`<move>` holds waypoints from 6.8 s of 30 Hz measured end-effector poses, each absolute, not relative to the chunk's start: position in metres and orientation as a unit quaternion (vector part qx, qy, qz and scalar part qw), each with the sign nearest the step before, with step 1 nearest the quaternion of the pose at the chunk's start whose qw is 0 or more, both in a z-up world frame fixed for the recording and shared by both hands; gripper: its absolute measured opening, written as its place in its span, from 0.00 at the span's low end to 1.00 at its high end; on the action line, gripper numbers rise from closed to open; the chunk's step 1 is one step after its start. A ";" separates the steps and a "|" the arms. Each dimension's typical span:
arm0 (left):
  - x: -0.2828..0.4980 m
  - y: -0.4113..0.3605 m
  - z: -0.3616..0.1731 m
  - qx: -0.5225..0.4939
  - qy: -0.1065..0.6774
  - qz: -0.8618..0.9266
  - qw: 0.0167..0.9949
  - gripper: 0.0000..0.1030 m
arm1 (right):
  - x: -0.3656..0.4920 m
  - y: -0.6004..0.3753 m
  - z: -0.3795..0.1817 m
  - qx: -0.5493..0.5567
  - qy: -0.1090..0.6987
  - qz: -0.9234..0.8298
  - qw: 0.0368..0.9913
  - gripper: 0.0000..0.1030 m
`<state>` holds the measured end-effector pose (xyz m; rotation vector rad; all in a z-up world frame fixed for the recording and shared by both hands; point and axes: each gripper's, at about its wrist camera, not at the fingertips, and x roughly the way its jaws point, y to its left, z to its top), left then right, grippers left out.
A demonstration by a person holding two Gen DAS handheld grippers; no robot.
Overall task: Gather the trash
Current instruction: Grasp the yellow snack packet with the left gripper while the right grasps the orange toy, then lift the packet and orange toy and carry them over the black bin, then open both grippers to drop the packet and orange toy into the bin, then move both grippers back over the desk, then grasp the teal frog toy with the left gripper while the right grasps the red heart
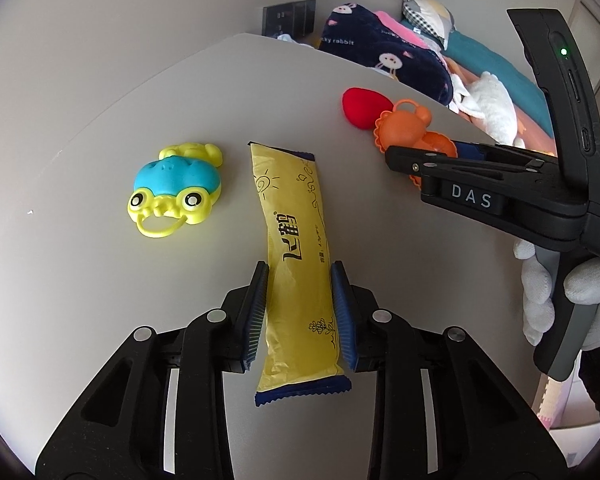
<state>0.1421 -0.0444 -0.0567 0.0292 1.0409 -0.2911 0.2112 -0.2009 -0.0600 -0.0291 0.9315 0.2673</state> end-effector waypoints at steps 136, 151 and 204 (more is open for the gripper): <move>-0.006 -0.225 0.018 0.124 0.411 -0.335 0.839 0.94 | -0.101 -0.418 0.022 0.119 0.371 -0.106 0.915 0.67; 0.024 -0.153 0.012 0.092 0.426 -0.251 0.865 0.94 | -0.042 -0.357 0.018 0.093 0.379 -0.023 0.920 0.67; 0.180 0.001 -0.050 0.001 0.476 -0.068 0.877 0.93 | 0.202 -0.211 -0.042 0.030 0.422 0.102 0.901 0.67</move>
